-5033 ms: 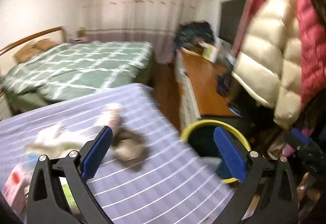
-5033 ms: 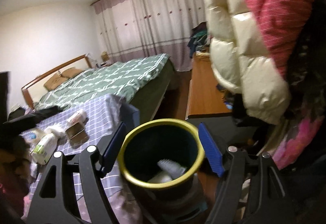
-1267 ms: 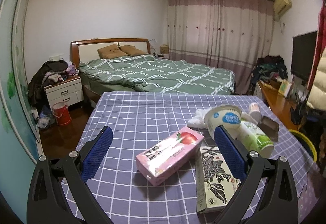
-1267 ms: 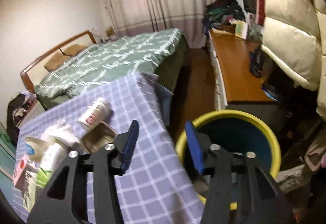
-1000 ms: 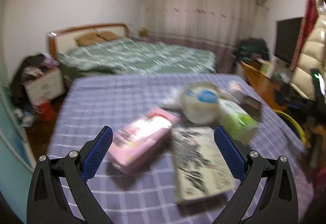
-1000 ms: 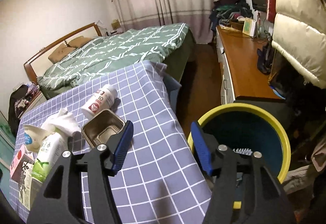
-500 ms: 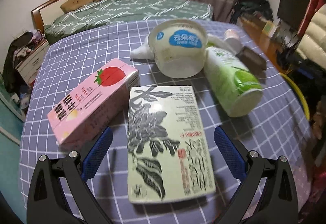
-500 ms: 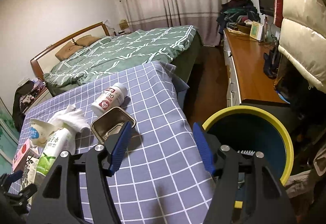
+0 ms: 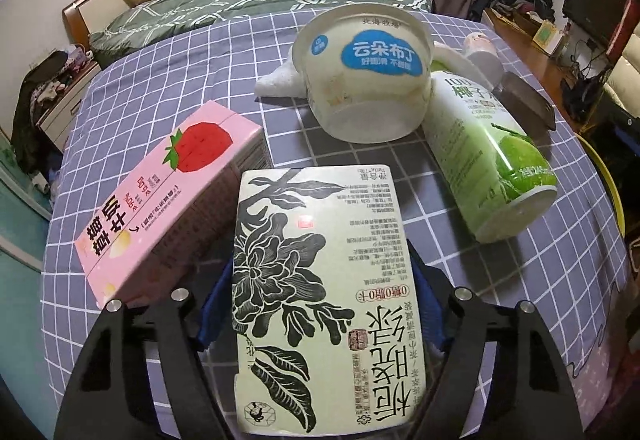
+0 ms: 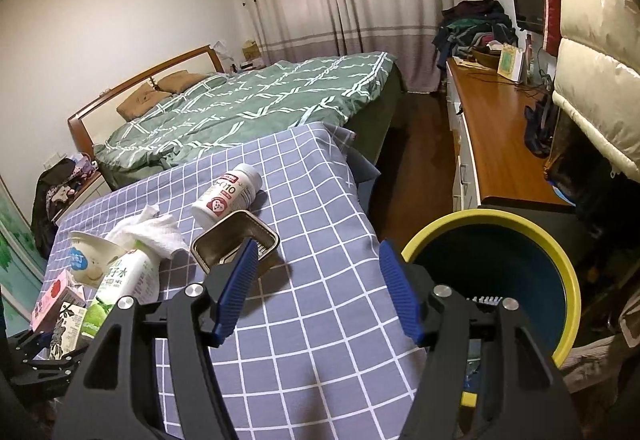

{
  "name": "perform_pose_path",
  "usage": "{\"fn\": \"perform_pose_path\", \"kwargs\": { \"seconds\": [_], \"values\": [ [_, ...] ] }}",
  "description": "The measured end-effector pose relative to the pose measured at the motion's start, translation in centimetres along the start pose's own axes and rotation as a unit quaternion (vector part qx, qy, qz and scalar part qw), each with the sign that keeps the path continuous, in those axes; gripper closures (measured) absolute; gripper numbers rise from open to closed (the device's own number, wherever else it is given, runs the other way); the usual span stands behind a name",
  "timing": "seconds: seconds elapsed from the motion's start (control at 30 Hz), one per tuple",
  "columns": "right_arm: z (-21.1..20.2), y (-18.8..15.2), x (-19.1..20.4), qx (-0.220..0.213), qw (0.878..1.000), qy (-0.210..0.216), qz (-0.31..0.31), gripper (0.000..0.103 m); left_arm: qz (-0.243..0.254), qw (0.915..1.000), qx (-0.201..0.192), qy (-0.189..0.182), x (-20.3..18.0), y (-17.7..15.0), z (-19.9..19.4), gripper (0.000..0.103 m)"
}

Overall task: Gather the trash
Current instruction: 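Grasp the cream box with black flower print with the left tool, then carry the flower-print box over the bin and open the left tool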

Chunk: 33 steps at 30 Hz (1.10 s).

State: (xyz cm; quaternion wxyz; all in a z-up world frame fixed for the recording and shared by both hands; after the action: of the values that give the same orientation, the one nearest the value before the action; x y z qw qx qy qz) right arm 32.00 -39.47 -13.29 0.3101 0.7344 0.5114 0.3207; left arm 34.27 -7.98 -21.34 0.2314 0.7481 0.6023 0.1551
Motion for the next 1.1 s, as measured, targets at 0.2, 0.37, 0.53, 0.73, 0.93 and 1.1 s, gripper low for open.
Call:
{"fn": "perform_pose_path", "kwargs": {
  "seconds": [0.2, 0.37, 0.53, 0.73, 0.93, 1.1],
  "values": [
    [-0.2, 0.2, -0.3, -0.002, 1.000, -0.002, 0.003, 0.043, 0.001, 1.0000, -0.005, -0.006, -0.3, -0.6, -1.3, 0.031],
    [-1.2, 0.3, -1.1, -0.002, 1.000, 0.013, 0.014, 0.043, 0.008, 0.9997, -0.022, -0.010, -1.0, -0.9, -3.7, 0.031],
    [-3.3, -0.5, -2.8, -0.001, 0.999, 0.033, 0.025, 0.043, 0.019, 0.9988, -0.040, -0.020, -2.5, -0.7, -6.3, 0.031],
    [-6.7, -1.3, -6.0, -0.017, 0.999, 0.032, 0.026, 0.043, 0.052, 0.9952, -0.064, -0.052, -7.0, 0.4, -9.5, 0.031],
    [-9.0, -1.5, -11.8, -0.034, 0.998, -0.010, 0.049, 0.043, 0.101, 0.9846, -0.077, -0.120, -15.5, 2.1, -11.2, 0.031],
    [-10.1, -1.9, -17.3, -0.039, 0.995, -0.049, 0.078, 0.043, 0.159, 0.9701, -0.070, -0.170, -24.7, 3.6, -9.9, 0.031]
  ]
}}
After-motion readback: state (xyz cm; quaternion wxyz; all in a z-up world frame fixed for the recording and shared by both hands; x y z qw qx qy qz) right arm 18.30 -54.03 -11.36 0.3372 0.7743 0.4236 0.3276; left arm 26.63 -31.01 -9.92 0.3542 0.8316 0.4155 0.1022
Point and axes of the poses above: each gripper's, at about its wrist camera, not at the fingertips, and z roughly the way its jaws point, x to its left, y to its top, the point moved 8 cm from there along z, roughly the way its jaws point, and after that the axes turned 4 degrees about -y, right-handed, at the moved point
